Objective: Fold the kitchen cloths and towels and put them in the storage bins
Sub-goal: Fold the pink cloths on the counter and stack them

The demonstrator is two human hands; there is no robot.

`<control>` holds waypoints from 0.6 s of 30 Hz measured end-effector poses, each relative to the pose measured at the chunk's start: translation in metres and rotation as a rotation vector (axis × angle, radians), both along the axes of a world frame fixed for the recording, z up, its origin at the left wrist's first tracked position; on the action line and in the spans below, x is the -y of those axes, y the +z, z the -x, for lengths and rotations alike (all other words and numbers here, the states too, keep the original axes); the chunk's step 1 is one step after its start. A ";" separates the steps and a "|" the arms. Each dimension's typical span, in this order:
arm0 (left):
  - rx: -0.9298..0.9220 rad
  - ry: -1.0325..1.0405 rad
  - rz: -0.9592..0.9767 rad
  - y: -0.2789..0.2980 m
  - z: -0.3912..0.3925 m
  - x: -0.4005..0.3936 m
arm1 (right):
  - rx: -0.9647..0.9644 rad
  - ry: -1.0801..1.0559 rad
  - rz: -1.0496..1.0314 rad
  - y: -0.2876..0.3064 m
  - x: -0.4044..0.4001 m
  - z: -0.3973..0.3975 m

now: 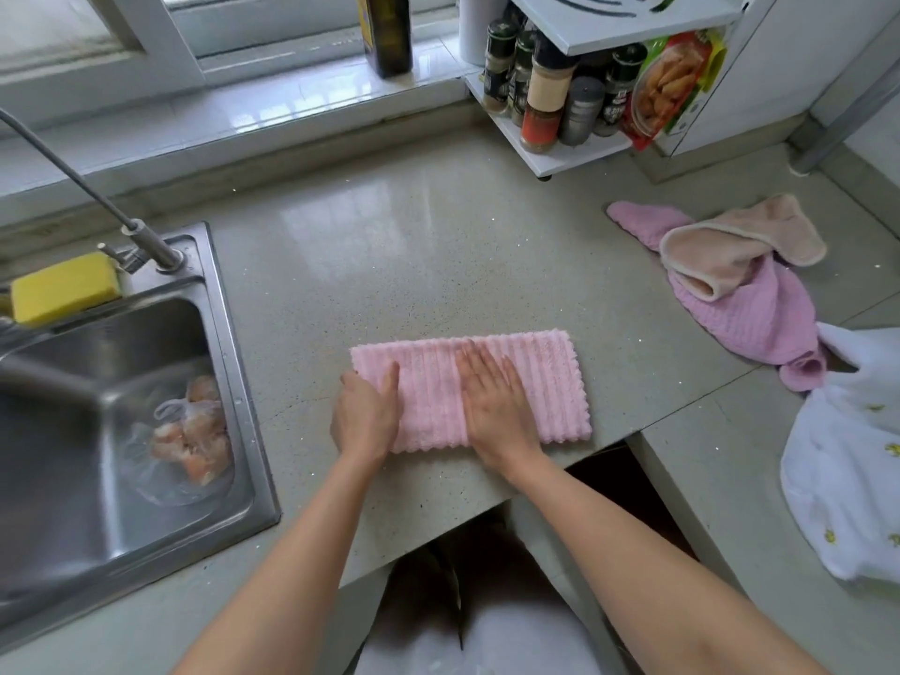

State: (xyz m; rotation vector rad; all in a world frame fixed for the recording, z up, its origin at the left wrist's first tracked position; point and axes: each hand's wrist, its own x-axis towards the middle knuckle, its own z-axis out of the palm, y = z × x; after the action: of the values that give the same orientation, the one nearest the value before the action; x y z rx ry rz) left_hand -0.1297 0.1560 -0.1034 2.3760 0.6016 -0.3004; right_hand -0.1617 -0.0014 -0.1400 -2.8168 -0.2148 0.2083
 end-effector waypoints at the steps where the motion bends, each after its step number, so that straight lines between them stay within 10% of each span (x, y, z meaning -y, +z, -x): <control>1: 0.016 0.010 0.055 -0.003 -0.002 0.001 | 0.003 -0.020 -0.020 -0.003 0.000 0.000; 12: 0.107 0.274 0.678 0.020 -0.005 -0.013 | -0.067 -0.010 0.043 -0.010 0.000 -0.015; 18: 0.125 -0.021 0.721 0.073 -0.015 0.032 | -0.005 -0.476 -0.697 0.044 0.052 -0.020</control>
State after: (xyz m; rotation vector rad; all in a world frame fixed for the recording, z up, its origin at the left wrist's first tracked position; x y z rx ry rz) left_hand -0.1148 0.1244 -0.0307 1.6901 0.3297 -0.3110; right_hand -0.1420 -0.0535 -0.0956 -2.0930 0.3268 0.0185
